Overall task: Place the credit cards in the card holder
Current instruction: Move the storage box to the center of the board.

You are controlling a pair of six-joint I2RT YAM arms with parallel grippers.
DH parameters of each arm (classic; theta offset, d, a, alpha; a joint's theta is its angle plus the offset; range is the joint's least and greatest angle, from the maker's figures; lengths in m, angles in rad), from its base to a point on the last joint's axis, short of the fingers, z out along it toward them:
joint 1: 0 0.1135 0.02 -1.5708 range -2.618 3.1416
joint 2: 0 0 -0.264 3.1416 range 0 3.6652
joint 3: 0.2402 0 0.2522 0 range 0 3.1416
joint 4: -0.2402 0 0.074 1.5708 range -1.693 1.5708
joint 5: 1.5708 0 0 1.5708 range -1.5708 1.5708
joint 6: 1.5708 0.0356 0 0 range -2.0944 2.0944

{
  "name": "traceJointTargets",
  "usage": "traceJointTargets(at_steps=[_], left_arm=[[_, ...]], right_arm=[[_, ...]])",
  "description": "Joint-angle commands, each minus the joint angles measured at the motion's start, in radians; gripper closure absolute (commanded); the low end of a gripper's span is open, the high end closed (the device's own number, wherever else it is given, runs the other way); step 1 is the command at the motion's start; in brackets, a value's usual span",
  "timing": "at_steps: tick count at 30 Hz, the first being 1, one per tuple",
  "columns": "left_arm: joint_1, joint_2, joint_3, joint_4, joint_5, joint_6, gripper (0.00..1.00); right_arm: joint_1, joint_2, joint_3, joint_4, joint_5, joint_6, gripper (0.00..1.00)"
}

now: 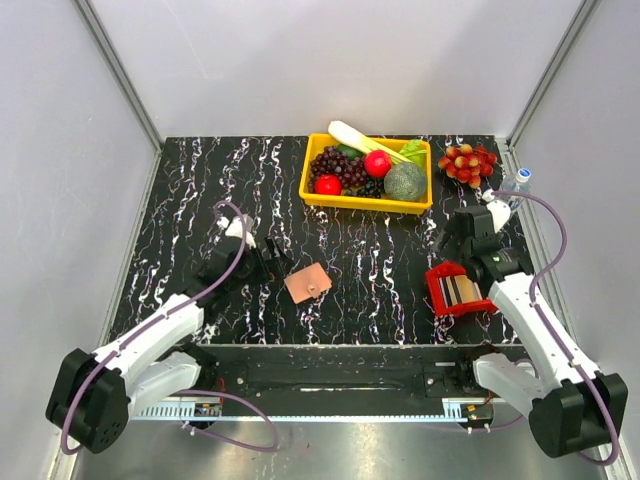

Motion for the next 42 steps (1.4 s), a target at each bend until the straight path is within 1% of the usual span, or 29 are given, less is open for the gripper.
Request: traceJointTargets(at_steps=[1,2,6,8,9,12,17,20,22,29,32,36,39,42], left_arm=[[-0.012,0.004,0.066,-0.019,0.024,0.044,0.01],[-0.014,0.010,0.071,-0.018,0.028,0.045,0.01],[-0.017,0.032,0.083,-0.013,0.048,0.056,0.01],[-0.017,0.044,0.086,-0.006,0.065,0.059,0.01],[-0.017,0.052,0.089,-0.004,0.071,0.058,0.01],[-0.017,0.062,0.094,0.005,0.086,0.052,0.01],[-0.018,0.066,0.097,0.019,0.102,0.045,0.01],[-0.018,0.067,0.103,0.014,0.105,0.048,0.01],[-0.018,0.069,0.102,0.016,0.105,0.047,0.01],[-0.018,0.076,0.103,0.014,0.108,0.044,0.01],[-0.018,0.076,0.100,0.016,0.110,0.041,0.01],[-0.018,0.072,0.099,0.016,0.111,0.039,0.01],[-0.018,0.066,0.089,0.020,0.108,0.033,0.01],[-0.018,0.055,0.085,0.019,0.110,0.033,0.01]], right_arm=[[-0.013,0.043,-0.042,-0.096,-0.096,0.089,0.24],[-0.013,0.054,-0.059,-0.080,-0.093,0.102,0.18],[-0.018,0.114,-0.092,-0.022,-0.064,0.126,0.20],[-0.027,0.158,-0.084,-0.008,-0.060,0.132,0.20],[-0.028,0.175,-0.076,-0.004,-0.051,0.134,0.18],[-0.030,0.223,-0.072,0.036,-0.011,0.131,0.17],[-0.036,0.304,-0.078,0.159,-0.061,0.063,0.18],[-0.036,0.336,-0.069,0.190,-0.122,0.028,0.21],[-0.036,0.342,-0.076,0.213,-0.156,0.037,0.24],[-0.024,0.395,-0.092,0.306,-0.386,0.001,0.32],[0.011,0.418,-0.078,0.328,-0.415,-0.027,0.34],[0.066,0.471,-0.047,0.338,-0.437,-0.067,0.42],[0.129,0.503,-0.014,0.349,-0.448,-0.102,0.42],[0.163,0.552,0.019,0.361,-0.483,-0.128,0.43]])
